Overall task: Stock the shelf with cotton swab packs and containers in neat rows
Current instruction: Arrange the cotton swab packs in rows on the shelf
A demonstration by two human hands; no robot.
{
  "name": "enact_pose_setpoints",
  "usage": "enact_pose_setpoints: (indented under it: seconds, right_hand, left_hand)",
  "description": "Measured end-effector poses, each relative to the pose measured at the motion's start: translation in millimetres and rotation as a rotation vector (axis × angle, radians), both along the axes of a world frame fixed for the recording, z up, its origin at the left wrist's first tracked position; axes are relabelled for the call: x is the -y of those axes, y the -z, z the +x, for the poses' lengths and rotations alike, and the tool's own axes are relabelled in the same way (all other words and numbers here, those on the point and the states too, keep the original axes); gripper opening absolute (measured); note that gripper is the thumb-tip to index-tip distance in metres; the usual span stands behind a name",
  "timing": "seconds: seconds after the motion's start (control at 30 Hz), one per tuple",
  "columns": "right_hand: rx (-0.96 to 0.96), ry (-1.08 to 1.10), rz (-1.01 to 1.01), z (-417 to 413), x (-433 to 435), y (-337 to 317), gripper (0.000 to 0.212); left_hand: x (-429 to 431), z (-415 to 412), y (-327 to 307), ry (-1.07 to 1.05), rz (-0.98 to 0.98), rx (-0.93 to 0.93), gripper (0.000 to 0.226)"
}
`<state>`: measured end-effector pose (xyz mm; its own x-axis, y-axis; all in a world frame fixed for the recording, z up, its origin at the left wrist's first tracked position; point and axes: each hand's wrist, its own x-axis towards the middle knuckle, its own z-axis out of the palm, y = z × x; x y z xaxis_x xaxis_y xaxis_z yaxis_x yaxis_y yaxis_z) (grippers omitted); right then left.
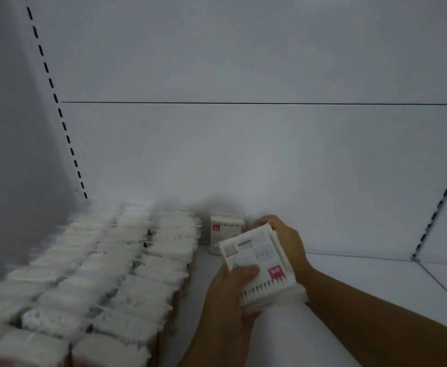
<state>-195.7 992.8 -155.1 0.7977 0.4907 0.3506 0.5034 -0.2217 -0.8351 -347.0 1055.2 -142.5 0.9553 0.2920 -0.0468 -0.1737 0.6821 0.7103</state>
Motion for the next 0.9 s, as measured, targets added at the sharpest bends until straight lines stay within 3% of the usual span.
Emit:
enact_pose_setpoints:
  seconds: [0.03, 0.1, 0.17, 0.23, 0.3, 0.4, 0.43, 0.53, 0.7, 0.9]
  right_hand:
    - [-0.049, -0.013, 0.065, 0, 4, -2, 0.021]
    - [-0.367, -0.101, 0.174, -7, 21, -7, 0.030]
    - [-0.692, -0.278, 0.128, -11, 39, -10, 0.054]
    - [-0.789, -0.417, 0.049, -15, 53, -7, 0.075]
    - [-0.719, -0.444, -0.012, -20, 60, -8, 0.070]
    - [-0.559, -0.374, -0.029, -22, 65, -14, 0.014]
    - [-0.567, -0.323, 0.034, -20, 66, -16, 0.011]
    - [-0.555, -0.179, 0.214, -13, 69, -19, 0.019]
    - [-0.543, 0.030, 0.341, -3, 72, -4, 0.022]
    - [-0.509, 0.033, 0.297, -2, 70, 5, 0.019]
  left_hand:
    - [-1, 0, 0, 0.027, -0.040, 0.040, 0.042]
    - [0, -1, 0, 0.069, -0.088, 0.082, 0.048]
    - [1, -2, 1, 0.057, -0.069, 0.067, 0.041]
    - [4, 0, 1, 0.033, -0.030, 0.038, 0.039]
    - [8, 0, 2, 0.006, -0.025, 0.032, 0.049]
    - [12, -2, -3, -0.024, -0.063, -0.006, 0.054]
    - [11, -3, -3, -0.049, -0.080, -0.009, 0.046]
    - [3, 0, 3, -0.227, -0.114, -0.092, 0.022]
    - [1, 3, 12, -0.304, -0.082, -0.231, 0.017]
    - [3, 3, 19, -0.291, -0.019, -0.251, 0.016]
